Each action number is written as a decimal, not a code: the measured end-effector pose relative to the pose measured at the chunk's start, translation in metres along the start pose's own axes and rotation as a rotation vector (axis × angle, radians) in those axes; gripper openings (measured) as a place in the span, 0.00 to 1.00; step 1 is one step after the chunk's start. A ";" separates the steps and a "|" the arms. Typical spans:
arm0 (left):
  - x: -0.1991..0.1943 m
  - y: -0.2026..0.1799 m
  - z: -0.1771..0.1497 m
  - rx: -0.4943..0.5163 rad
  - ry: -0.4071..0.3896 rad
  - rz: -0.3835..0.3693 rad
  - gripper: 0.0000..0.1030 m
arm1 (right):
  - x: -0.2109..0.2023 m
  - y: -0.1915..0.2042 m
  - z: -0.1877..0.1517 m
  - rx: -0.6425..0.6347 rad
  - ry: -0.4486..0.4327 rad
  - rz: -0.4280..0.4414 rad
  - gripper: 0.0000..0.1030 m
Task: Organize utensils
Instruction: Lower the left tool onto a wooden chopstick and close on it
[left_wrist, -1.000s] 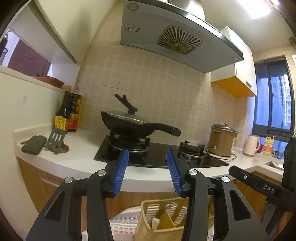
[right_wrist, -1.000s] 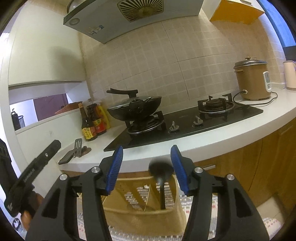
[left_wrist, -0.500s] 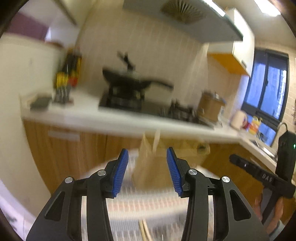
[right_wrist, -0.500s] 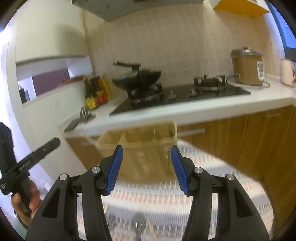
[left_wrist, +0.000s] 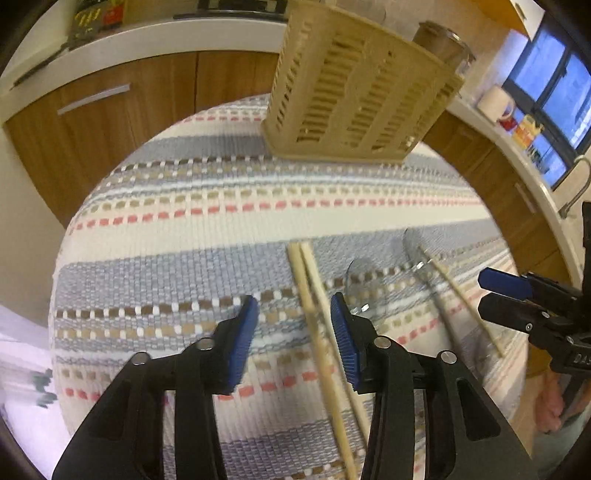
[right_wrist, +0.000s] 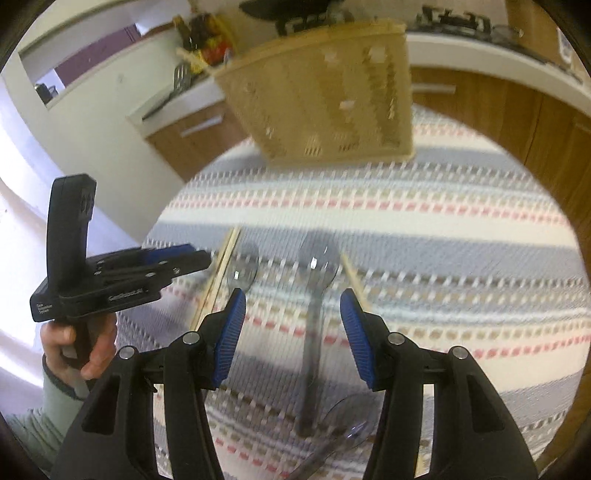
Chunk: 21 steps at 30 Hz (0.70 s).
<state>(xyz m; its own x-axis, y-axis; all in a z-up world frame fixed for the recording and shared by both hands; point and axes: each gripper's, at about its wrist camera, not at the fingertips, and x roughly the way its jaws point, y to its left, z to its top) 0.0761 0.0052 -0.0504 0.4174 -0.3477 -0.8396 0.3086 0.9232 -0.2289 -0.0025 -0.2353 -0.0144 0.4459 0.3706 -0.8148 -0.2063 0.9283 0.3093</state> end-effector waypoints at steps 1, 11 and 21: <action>0.002 0.000 -0.002 0.002 0.002 0.007 0.34 | 0.005 0.000 -0.002 0.007 0.022 0.008 0.45; 0.015 -0.031 -0.011 0.158 -0.039 0.177 0.36 | 0.038 -0.002 0.004 0.040 0.104 -0.022 0.42; 0.004 -0.012 -0.008 0.075 -0.042 0.149 0.04 | 0.061 0.010 0.033 -0.012 0.120 -0.132 0.42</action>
<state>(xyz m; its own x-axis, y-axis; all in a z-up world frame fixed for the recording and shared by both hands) 0.0672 -0.0060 -0.0553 0.4980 -0.2163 -0.8398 0.3029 0.9508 -0.0653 0.0509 -0.2021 -0.0447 0.3632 0.2382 -0.9007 -0.1634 0.9681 0.1902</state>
